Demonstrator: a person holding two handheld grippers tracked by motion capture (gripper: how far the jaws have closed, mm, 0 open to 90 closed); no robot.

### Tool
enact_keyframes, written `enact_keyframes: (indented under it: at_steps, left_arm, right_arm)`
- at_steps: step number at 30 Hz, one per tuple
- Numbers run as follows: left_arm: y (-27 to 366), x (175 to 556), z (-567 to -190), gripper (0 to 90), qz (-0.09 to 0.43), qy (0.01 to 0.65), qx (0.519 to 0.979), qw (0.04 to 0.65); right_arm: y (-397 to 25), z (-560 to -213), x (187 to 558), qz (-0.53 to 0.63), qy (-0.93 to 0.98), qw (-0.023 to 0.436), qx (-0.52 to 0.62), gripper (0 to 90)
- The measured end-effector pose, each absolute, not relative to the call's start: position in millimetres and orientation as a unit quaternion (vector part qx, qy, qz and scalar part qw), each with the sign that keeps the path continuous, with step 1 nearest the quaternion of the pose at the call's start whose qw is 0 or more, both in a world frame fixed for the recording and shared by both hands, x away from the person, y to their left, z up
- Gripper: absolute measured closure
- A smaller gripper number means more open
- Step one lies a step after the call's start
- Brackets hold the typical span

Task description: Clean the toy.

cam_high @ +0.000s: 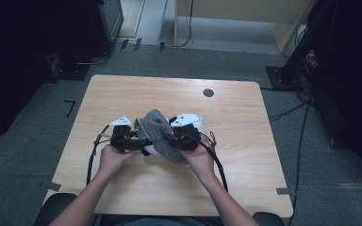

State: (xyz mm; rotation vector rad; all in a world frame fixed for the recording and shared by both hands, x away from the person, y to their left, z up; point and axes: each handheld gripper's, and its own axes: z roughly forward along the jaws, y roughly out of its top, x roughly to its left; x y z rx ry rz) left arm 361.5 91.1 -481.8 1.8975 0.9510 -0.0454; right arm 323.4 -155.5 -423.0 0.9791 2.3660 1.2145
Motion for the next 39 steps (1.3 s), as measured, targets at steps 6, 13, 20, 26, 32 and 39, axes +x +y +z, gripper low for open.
enact_keyframes:
  at_steps: [6,13,20,26,32,39]
  left_arm:
    - [90.7,362.3,-481.4,30.5,-0.018,0.391,0.783,0.484]
    - [89.8,363.6,-481.7,31.5,-0.016,0.387,0.784,0.485]
    - [90.9,366.2,-481.0,32.2,-0.023,0.389,0.786,0.481]
    - [91.2,367.9,-481.1,32.2,-0.027,0.391,0.785,0.480]
    - [90.8,369.2,-480.8,32.2,-0.027,0.390,0.786,0.479]
    - [90.6,370.6,-480.3,32.2,-0.029,0.389,0.787,0.478]
  right_arm:
    - [-158.6,-425.9,321.3,0.416,0.830,0.174,0.327,69.0]
    - [-171.9,-421.6,320.7,0.409,0.831,0.179,0.331,70.0]
    - [-191.0,-413.9,316.7,0.407,0.823,0.195,0.345,70.3]
    - [-217.0,-408.9,312.9,0.410,0.807,0.205,0.373,70.2]
    - [-239.4,-410.9,310.3,0.407,0.794,0.213,0.398,70.4]
    - [-258.0,-420.5,314.2,0.400,0.782,0.214,0.428,71.3]
